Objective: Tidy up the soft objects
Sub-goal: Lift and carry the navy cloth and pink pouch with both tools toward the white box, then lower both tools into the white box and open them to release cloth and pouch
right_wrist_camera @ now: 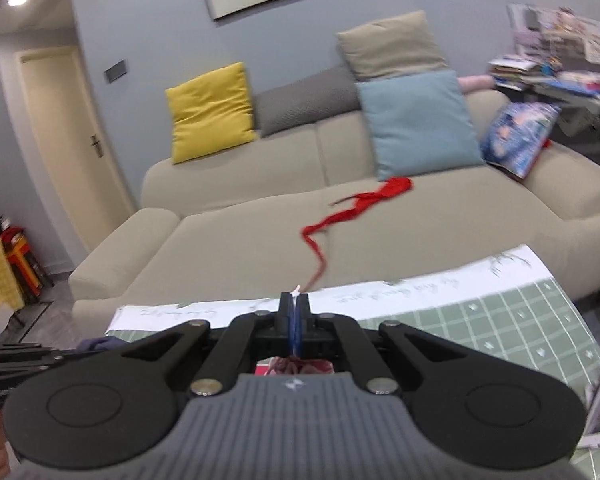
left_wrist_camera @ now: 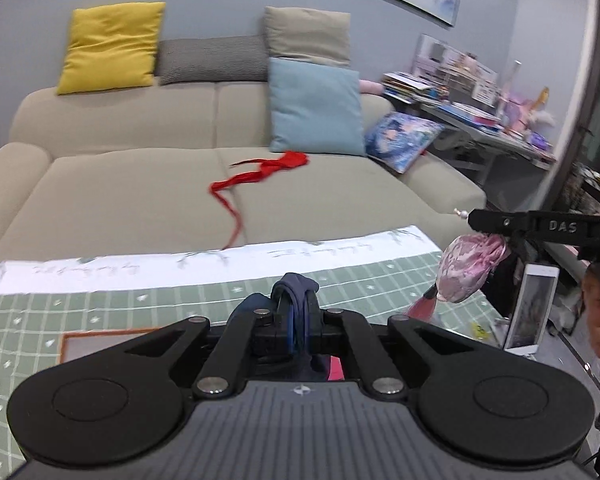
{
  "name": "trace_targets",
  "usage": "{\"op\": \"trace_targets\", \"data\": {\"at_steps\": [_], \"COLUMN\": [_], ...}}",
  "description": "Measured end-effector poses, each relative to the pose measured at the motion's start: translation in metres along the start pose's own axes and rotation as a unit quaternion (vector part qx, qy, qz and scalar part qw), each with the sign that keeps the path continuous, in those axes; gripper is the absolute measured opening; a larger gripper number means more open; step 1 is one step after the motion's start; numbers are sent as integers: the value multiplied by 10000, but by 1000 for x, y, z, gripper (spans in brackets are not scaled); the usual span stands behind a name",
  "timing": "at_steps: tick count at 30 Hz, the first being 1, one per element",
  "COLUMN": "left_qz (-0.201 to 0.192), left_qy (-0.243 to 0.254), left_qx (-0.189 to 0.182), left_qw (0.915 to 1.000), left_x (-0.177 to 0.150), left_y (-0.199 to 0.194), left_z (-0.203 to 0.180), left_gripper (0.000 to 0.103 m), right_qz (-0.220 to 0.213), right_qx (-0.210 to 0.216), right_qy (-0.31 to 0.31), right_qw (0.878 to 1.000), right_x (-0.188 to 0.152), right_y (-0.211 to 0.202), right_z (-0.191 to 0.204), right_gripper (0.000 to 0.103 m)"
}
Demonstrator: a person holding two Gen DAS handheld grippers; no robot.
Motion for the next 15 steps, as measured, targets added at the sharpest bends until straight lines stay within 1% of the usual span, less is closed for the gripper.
{"op": "trace_targets", "data": {"at_steps": [4,7,9,12,15], "left_qz": [-83,-94,-98,-32,59], "left_qy": [-107,-240,-401,-606,-672], "left_qx": [196,353,444,516,664], "left_qw": [9997,9990,9982,9968,9955], "left_x": [-6,-16,-23,-34,-47], "left_y": [-15,-25,-29,-31,-28], "left_z": [29,51,68,90,108], "left_gripper": [5,5,5,5,5], "right_qz": [7,108,263,465,785], "right_qx": [359,642,826,839,1003], "right_qy": [-334,-616,-798,-1167,-1517], "right_qw": [9988,9960,9930,9885,9802], "right_x": [2,-3,-10,-25,-49], "right_y": [8,18,29,50,72], "right_z": [53,93,120,156,185], "right_gripper": [0,0,0,0,0]}}
Point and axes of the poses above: each gripper's, at about its wrist camera, not at the fingertips, and y roughly the way its jaws point, z to its left, x to its top, the point moved 6 cm from there along y, roughly the way its jaws point, and after that the axes turned 1 degree about z, right-handed, at the moved point
